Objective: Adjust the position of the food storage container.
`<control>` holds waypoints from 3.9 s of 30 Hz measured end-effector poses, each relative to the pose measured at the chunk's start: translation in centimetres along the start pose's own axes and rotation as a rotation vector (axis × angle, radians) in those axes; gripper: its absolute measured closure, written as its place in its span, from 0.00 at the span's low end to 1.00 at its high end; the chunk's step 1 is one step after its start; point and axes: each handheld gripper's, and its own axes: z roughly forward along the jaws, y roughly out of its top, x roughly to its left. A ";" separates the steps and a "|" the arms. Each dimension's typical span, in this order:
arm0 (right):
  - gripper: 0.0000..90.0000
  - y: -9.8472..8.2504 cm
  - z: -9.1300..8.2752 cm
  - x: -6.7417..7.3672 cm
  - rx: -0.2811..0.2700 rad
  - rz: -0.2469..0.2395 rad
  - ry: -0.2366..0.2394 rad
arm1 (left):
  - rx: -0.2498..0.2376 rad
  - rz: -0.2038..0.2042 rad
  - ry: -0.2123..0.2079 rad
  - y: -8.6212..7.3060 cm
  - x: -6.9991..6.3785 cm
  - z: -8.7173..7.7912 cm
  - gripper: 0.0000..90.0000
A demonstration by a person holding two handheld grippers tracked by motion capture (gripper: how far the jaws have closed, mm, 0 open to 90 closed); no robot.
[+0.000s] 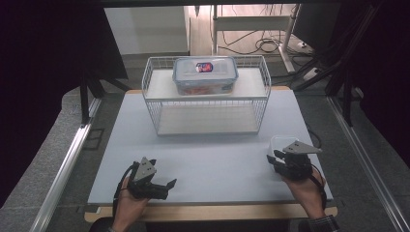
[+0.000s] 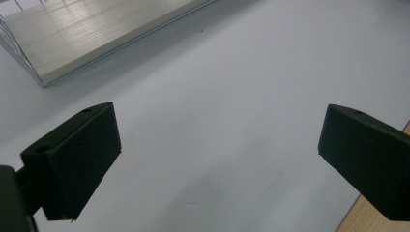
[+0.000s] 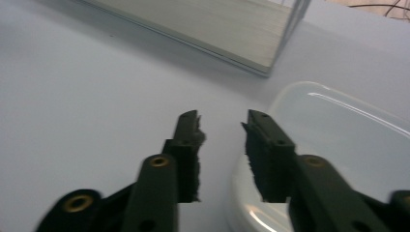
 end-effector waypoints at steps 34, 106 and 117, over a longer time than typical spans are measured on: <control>0.99 -3.6 0.2 -11.1 0.051 0.254 -0.149 | 0.045 0.017 -0.006 -0.1 -0.1 0.7 0.03; 0.97 0.3 7.2 3.1 0.167 -0.021 0.253 | 0.043 -0.056 -0.065 2.5 1.3 3.4 0.47; 0.97 2.7 10.7 4.7 0.155 -0.044 0.283 | 0.087 -0.058 -0.030 4.6 3.1 7.5 0.75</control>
